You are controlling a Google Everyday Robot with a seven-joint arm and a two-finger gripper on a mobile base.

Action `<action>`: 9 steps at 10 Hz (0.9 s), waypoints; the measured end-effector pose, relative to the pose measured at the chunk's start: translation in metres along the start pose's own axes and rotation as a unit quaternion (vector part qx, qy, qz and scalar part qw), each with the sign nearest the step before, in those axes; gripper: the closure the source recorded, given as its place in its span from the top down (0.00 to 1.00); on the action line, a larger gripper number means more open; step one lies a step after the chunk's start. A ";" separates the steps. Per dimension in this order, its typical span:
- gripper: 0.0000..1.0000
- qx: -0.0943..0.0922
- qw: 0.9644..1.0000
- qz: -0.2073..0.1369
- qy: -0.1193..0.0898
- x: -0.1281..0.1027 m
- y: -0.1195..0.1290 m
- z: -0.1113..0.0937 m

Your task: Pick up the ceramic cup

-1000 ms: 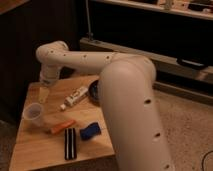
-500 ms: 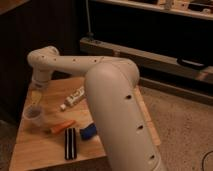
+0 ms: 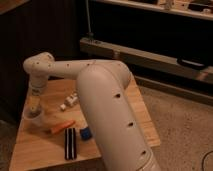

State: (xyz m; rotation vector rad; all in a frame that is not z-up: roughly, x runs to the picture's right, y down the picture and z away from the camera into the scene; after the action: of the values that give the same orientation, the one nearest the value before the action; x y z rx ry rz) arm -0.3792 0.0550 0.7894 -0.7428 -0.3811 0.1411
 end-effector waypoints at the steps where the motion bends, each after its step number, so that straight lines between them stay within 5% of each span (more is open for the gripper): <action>1: 0.80 -0.001 1.000 0.001 0.002 0.002 0.001 0.007; 6: 0.80 -0.013 1.000 0.005 0.011 0.012 0.003 0.033; 9: 0.55 -0.018 1.000 0.003 0.016 0.015 0.004 0.039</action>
State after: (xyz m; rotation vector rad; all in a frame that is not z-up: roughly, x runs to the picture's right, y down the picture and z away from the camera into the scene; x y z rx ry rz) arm -0.3802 0.0863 0.8170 -0.7814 -0.3521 0.1279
